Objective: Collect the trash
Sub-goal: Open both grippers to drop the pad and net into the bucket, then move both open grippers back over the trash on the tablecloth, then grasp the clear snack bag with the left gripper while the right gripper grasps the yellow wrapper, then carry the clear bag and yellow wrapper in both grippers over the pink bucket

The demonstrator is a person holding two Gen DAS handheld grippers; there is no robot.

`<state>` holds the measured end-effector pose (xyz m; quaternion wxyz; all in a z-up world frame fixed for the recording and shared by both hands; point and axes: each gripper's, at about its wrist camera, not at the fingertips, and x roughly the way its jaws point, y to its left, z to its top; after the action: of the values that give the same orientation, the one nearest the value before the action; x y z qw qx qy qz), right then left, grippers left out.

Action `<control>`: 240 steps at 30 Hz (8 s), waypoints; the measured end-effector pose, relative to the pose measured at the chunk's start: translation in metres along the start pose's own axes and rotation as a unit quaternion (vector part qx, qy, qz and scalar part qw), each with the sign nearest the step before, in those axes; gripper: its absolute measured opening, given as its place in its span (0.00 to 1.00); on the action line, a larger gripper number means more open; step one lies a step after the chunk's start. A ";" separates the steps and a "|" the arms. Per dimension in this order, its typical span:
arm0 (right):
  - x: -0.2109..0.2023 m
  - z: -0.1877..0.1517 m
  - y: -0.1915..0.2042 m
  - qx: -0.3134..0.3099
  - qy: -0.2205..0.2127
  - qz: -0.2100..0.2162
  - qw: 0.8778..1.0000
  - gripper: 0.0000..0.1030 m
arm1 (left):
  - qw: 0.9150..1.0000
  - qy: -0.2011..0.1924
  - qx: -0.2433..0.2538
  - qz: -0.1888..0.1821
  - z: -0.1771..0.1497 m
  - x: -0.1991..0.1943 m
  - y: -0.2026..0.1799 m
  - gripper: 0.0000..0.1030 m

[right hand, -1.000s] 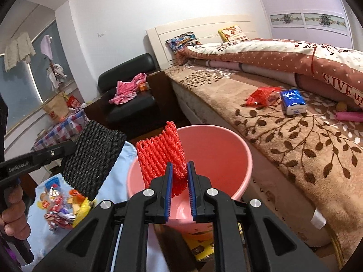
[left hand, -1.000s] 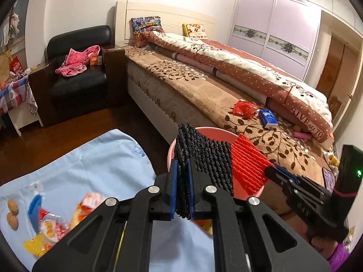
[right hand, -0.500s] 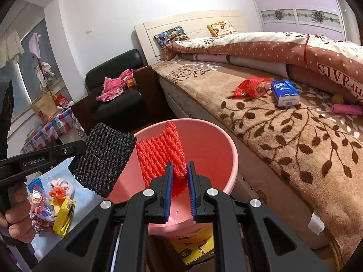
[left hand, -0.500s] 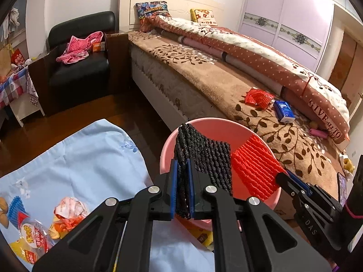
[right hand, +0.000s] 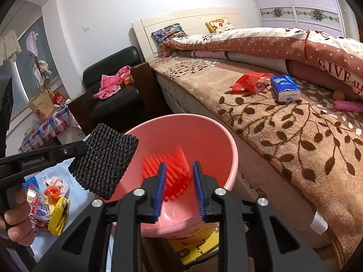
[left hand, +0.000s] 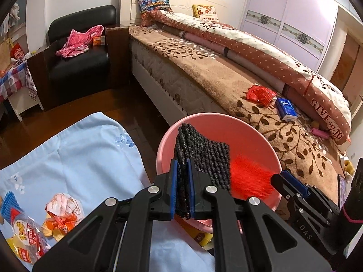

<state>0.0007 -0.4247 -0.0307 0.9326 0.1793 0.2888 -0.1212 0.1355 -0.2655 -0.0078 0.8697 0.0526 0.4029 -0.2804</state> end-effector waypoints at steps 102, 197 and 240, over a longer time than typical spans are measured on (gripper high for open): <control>-0.046 -0.088 0.140 -0.113 0.058 0.143 0.982 0.52 | 0.990 -0.050 -0.099 0.092 -0.164 -0.170 0.158 0.37; -0.008 -0.082 0.194 -0.133 0.142 0.184 0.963 0.05 | 0.984 -0.063 -0.149 0.073 -0.158 -0.160 0.191 0.05; -0.017 -0.003 0.041 -0.004 0.031 0.078 0.996 0.05 | 0.996 -0.071 -0.047 -0.028 -0.025 -0.070 0.029 0.05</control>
<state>-0.0010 -0.3845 -0.0121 0.9306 0.2015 0.3027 -0.0414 0.0979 -0.2017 0.0225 0.8895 -0.0192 0.3540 -0.2881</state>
